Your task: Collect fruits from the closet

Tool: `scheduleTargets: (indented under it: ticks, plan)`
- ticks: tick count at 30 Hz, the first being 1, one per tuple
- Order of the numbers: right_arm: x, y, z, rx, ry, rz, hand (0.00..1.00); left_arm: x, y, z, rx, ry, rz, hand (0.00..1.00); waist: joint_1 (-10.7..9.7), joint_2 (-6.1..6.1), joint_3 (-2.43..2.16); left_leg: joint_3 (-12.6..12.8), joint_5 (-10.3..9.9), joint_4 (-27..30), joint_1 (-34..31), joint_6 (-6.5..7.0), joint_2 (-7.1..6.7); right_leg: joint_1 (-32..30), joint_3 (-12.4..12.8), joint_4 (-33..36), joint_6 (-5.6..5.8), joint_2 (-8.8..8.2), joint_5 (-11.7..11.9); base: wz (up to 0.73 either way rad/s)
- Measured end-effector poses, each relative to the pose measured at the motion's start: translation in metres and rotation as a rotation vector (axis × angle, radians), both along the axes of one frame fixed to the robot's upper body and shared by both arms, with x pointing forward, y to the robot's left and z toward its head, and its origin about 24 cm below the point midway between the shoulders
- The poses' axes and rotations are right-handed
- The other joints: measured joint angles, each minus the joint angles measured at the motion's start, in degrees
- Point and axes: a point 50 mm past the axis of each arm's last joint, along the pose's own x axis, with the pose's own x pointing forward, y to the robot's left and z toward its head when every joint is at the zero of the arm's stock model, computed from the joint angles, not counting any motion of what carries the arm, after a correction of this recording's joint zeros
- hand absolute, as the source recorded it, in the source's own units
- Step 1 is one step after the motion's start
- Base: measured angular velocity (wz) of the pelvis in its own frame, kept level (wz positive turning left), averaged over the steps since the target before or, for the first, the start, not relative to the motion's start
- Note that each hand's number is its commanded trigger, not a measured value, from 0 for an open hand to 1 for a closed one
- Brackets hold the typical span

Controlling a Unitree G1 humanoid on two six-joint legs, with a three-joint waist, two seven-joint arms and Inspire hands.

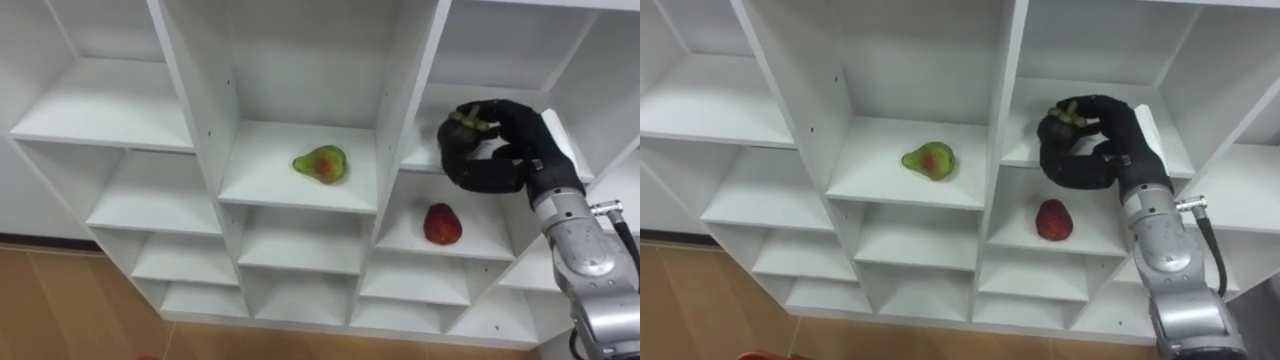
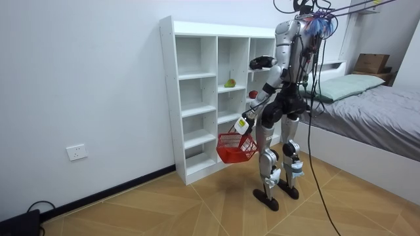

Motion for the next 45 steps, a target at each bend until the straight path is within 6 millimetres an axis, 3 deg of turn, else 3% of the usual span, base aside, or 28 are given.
scheduleTargets:
  ticks: [4, 10, 18, 24, 25, 26, 30, 38, 45]
  plan:
    - [-0.004, 0.010, 0.018, 0.007, -0.079, 0.048, 1.00, -0.003, -0.002, -0.002, -0.011, 0.012, 0.002, 1.00, -0.98, 0.35, 0.17, 0.62, -0.02, 0.02, -0.18, 0.01, 0.10, -0.34, 0.68, 0.04, -0.04, 0.06, 0.03, -0.08]
    - [-0.028, 0.029, 0.042, 0.029, -0.189, 0.139, 1.00, -0.005, -0.007, -0.003, -0.030, 0.014, 0.000, 1.00, -2.42, 0.84, -0.53, 0.86, -0.02, -0.04, -0.96, 0.02, 0.11, -1.61, 1.17, 0.37, -0.07, 0.04, 0.04, -0.03]
    - [-0.036, 0.040, 0.034, 0.071, -0.167, 0.171, 1.00, 0.003, -0.009, -0.001, -0.030, -0.022, -0.036, 1.00, -4.13, 0.85, -0.41, 2.85, -0.01, -0.84, -1.03, 0.04, 0.41, -2.68, 2.86, 1.09, -0.14, 0.20, 0.25, -0.12]
    - [-0.042, 0.059, 0.022, 0.053, -0.107, 0.263, 1.00, 0.042, -0.023, 0.006, -0.042, -0.111, -0.142, 1.00, -3.82, 0.79, -0.16, 3.10, 0.18, -0.19, -2.54, 0.17, 0.47, -4.69, 3.16, 1.90, -0.17, 0.18, 0.38, -0.03]
    - [-0.042, 0.065, 0.017, 0.053, -0.091, 0.285, 1.00, 0.052, -0.028, 0.009, -0.048, -0.138, -0.167, 1.00, -3.78, 0.65, -0.03, 3.38, 0.18, 0.05, -2.92, 0.17, 0.52, -5.31, 3.58, 1.96, -0.18, 0.24, 0.39, -0.09]
    - [-0.040, 0.072, 0.009, 0.055, -0.067, 0.299, 1.00, 0.062, -0.033, 0.011, -0.054, -0.166, -0.193, 1.00, -3.78, 0.45, 0.51, 3.54, 0.19, 0.33, -3.02, 0.17, 0.62, -5.34, 4.17, 1.88, -0.26, 0.32, 0.49, -0.08]
    - [-0.041, 0.084, -0.021, 0.044, 0.070, 0.337, 1.00, 0.081, -0.047, 0.016, -0.081, -0.217, -0.228, 1.00, -3.70, 0.42, 0.83, 3.82, 0.17, 0.31, -3.14, 0.20, 0.92, -5.49, 4.48, 1.86, -0.17, 0.30, 0.60, -0.05]
    - [-0.049, 0.088, -0.070, 0.007, 0.271, 0.359, 1.00, 0.113, -0.067, 0.031, -0.119, -0.331, -0.329, 1.00, -3.60, 0.79, 0.73, 3.80, 0.16, 2.31, -8.37, 0.17, 1.19, -9.91, 4.22, 2.16, -0.52, 0.66, 1.20, -0.01]
    - [-0.048, 0.084, -0.097, -0.027, 0.381, 0.336, 1.00, 0.128, -0.076, 0.044, -0.217, -0.442, -0.281, 1.00, -3.06, 1.01, 0.77, 3.66, 0.27, 2.66, -10.65, 0.14, 1.24, -12.46, 3.87, 3.08, -0.61, 0.55, 1.26, -0.01]
